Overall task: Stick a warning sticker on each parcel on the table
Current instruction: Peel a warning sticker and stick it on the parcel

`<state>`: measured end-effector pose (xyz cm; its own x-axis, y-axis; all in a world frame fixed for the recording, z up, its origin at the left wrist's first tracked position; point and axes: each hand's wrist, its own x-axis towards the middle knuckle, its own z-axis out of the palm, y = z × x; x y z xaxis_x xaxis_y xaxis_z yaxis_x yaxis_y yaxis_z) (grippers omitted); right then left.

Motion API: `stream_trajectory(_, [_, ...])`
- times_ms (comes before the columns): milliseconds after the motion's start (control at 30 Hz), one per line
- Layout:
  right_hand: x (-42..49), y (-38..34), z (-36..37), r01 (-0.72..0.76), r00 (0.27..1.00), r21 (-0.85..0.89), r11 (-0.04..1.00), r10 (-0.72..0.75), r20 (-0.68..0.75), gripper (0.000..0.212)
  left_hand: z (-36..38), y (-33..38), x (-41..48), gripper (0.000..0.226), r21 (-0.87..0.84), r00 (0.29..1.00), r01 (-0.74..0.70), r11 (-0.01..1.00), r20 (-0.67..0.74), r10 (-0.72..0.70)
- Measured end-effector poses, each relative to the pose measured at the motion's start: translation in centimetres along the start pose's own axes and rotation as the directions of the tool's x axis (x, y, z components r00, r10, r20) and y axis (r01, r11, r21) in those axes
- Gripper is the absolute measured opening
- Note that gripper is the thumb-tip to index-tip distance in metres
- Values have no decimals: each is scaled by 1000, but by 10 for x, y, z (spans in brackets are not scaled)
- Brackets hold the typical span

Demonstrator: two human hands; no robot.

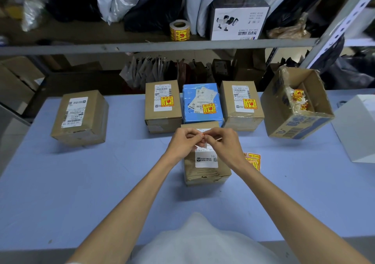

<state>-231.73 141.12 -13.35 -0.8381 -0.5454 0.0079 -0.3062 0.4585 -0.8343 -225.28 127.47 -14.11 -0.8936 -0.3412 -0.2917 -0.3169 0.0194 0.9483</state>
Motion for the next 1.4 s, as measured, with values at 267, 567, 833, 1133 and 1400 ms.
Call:
stream_trajectory(267, [3,-1,-4,-5,1000,17,1000,5,-1,10,-2,0,2,8,43,998,-38,998,55,35])
stream_trajectory(567, [5,4,-2,-45,999,51,998,46,-14,15,0,1,3,8,55,993,-94,994,78,90])
stream_trajectory(833, [3,1,-2,-157,984,310,938,174,-26,15,3,1,4,15,-49,999,-17,999,28,19])
stream_trajectory(1133, [2,-6,2,-171,984,384,907,177,18,17,7,0,6,14,-70,997,-70,995,29,73])
stream_trajectory(1400, [5,0,-1,-242,960,435,868,278,-20,15,4,-1,10,13,-229,991,88,970,-74,-107])
